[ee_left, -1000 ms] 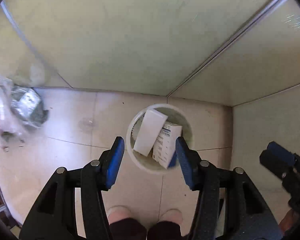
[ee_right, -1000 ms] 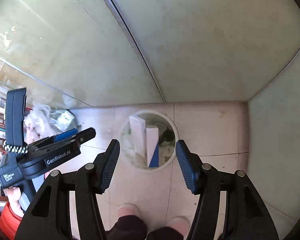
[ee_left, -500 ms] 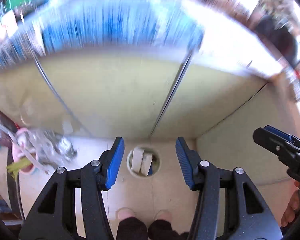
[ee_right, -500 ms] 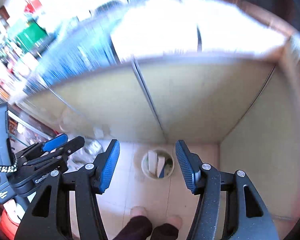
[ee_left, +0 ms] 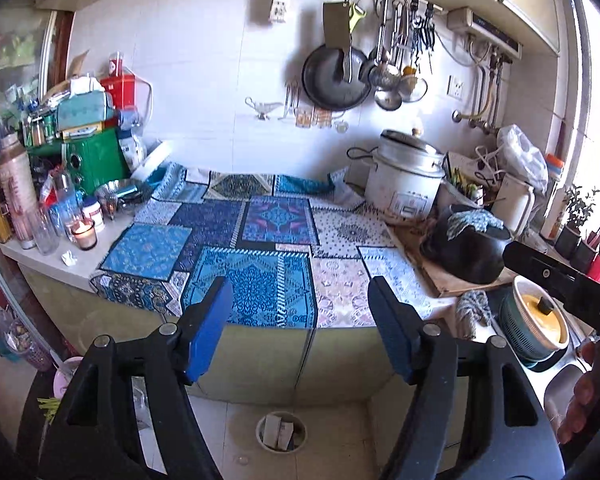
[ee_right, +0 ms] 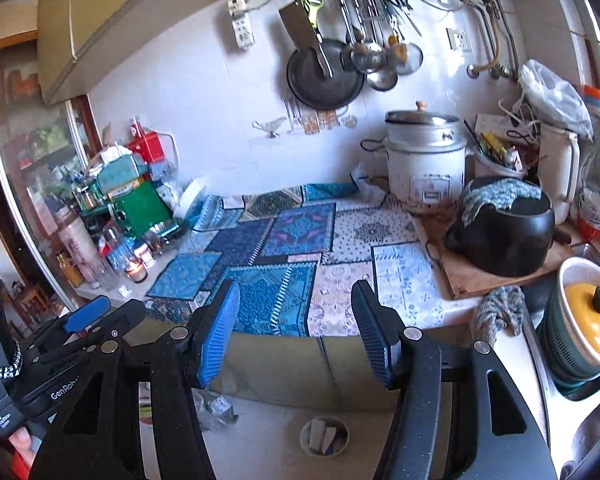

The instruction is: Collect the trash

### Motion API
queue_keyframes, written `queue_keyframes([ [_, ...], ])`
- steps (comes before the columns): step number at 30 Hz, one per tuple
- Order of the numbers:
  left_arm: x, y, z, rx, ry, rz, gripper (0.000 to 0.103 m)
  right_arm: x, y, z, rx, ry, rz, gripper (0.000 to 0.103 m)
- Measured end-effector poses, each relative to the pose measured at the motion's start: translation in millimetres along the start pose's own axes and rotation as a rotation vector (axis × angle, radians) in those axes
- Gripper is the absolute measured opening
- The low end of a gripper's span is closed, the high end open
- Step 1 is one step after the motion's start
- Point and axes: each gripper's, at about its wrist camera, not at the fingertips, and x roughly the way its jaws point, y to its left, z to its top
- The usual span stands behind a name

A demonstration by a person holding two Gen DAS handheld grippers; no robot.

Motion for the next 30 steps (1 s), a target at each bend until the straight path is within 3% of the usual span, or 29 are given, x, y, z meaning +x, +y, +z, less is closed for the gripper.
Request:
queue_keyframes([
  [3, -35, -8, 14, 0.021, -0.054, 0.014, 0.075, -20, 10, 9, -0.023, -0.046, 0.014, 0.055],
  [5, -55, -11, 21, 0.035, -0.078, 0.026, 0.092, -35, 15, 12, -0.032, -0.065, 0.017, 0.056],
  [8, -78, -12, 25, 0.032, -0.118, 0.028, 0.102, -49, 22, 13, -0.039, -0.088, 0.012, 0.061],
  [12, -95, -12, 27, 0.047, -0.123, 0.022, 0.102, -67, 30, 14, -0.052, -0.129, -0.049, 0.081],
  [15, -103, -7, 27, 0.054, -0.115, 0.017, 0.102, -82, 36, 14, -0.057, -0.182, -0.108, 0.103],
  [19, -113, 1, 23, 0.035, -0.11, 0.003, 0.102, -94, 45, 12, -0.065, -0.205, -0.149, 0.103],
  [30, -131, 17, 10, 0.021, -0.081, -0.011, 0.102, -96, 62, -10, -0.086, -0.109, -0.189, 0.103],
])
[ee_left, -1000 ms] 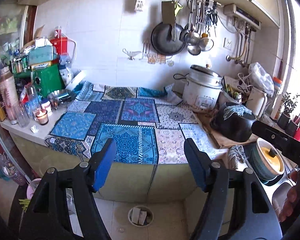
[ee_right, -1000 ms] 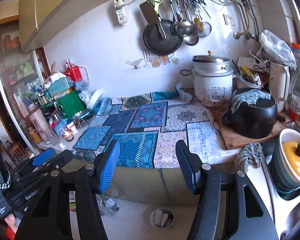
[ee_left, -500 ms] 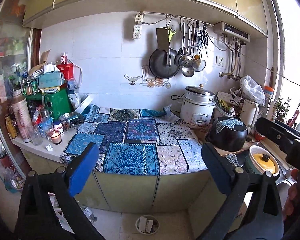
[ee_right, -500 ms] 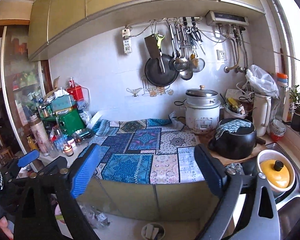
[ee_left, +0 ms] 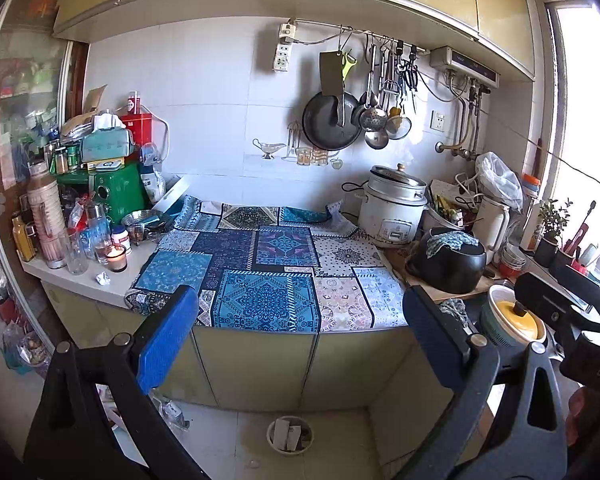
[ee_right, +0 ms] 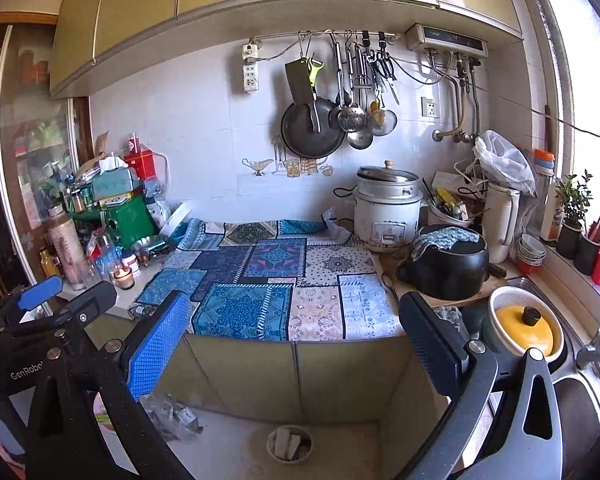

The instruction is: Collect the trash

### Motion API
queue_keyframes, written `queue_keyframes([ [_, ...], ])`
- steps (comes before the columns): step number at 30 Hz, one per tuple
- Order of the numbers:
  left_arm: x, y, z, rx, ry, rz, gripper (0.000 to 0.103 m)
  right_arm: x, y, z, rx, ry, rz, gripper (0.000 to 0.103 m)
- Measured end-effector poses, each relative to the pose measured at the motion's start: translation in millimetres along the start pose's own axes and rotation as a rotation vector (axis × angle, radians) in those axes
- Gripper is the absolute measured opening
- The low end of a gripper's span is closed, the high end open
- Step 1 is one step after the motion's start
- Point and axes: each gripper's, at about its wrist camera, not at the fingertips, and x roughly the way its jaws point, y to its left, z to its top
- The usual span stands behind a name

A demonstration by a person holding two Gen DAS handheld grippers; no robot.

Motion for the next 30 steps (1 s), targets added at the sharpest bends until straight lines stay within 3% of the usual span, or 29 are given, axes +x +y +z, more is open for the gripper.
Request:
queue_keyframes([
  [30, -3, 8, -16, 0.001, 0.06, -0.029, 0.102, -3, 9, -16, 0.044, 0.099, -0.03, 0.103],
])
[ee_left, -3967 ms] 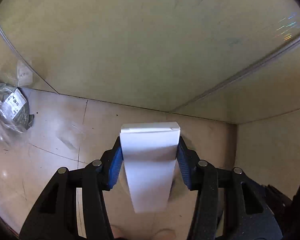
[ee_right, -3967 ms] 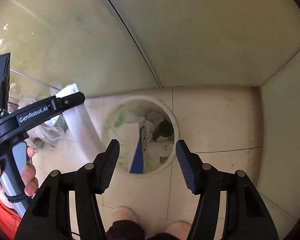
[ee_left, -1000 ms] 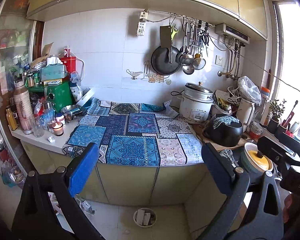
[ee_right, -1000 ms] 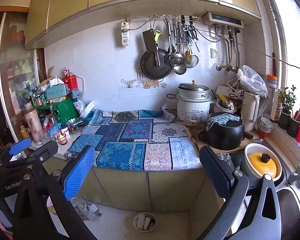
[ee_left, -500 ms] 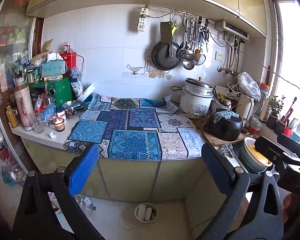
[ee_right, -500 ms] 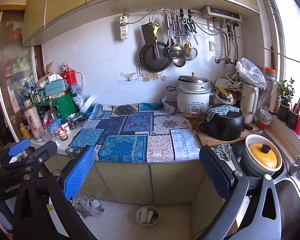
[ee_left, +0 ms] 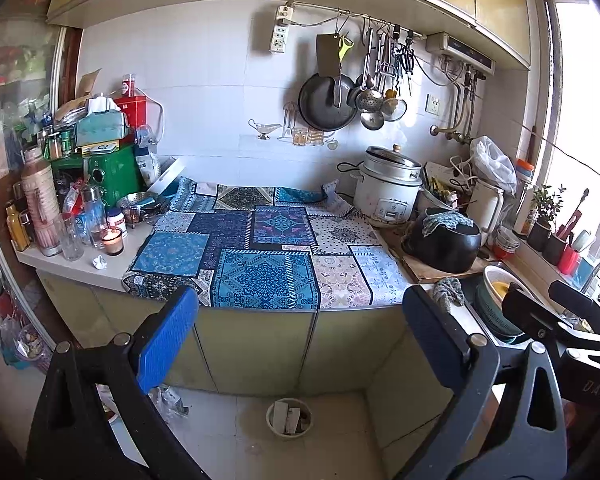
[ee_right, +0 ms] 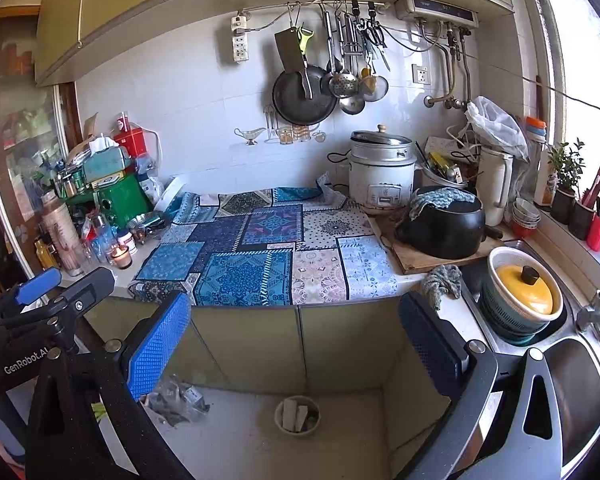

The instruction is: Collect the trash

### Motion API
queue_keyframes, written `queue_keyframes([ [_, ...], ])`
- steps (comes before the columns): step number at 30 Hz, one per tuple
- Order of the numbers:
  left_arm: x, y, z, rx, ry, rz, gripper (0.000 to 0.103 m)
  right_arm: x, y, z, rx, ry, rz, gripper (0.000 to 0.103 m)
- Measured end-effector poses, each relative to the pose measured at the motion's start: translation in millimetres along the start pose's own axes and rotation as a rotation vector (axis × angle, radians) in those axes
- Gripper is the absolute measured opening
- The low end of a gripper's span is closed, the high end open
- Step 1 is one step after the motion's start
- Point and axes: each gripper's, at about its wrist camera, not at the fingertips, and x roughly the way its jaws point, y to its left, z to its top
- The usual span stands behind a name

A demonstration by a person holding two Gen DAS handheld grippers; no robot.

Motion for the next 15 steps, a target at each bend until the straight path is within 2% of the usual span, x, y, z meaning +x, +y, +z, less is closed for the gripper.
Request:
queue_keyframes([
  [15, -1.6, -1.0, 3.2, 0.015, -0.017, -0.012, 0.102, -0.1, -5.5, 2.3, -0.004, -0.003, 0.0, 0.103],
])
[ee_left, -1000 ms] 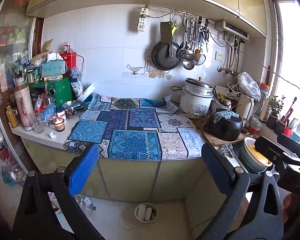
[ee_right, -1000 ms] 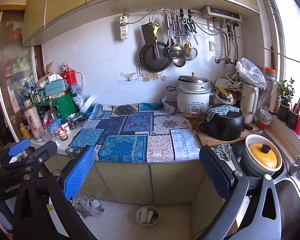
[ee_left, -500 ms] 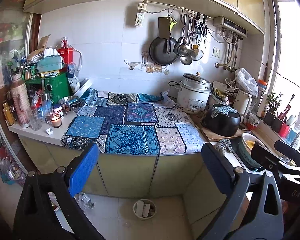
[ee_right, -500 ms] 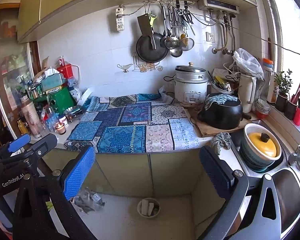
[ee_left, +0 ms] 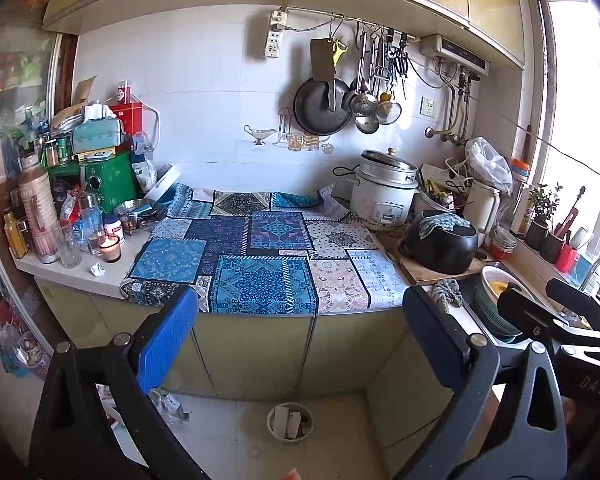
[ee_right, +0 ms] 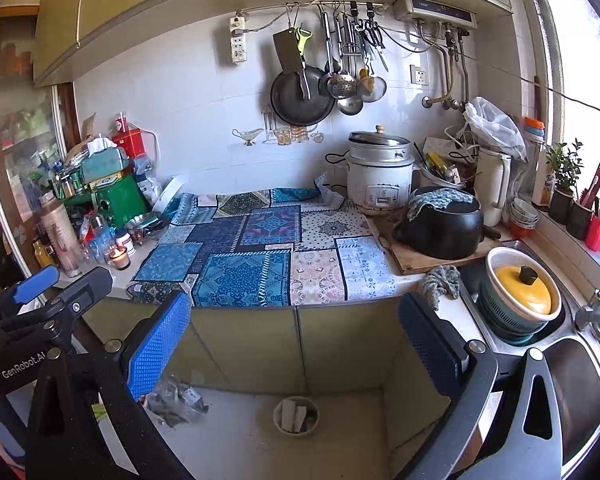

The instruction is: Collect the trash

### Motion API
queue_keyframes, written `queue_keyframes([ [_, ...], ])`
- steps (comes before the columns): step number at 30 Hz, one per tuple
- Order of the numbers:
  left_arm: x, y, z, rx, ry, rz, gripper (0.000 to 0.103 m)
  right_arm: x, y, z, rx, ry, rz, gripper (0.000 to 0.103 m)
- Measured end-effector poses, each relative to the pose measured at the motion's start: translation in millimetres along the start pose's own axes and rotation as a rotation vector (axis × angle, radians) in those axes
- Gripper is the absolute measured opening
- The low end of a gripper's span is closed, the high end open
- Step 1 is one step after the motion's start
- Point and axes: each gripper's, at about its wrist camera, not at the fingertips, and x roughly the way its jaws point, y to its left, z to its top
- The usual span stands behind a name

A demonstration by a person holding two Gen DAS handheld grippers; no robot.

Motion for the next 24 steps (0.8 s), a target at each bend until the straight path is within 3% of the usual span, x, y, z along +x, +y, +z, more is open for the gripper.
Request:
queue_keyframes([
  [24, 21, 2, 0, -0.009, 0.029, -0.01, 0.102, 18, -4, 5, -0.002, 0.023, 0.007, 0.103],
])
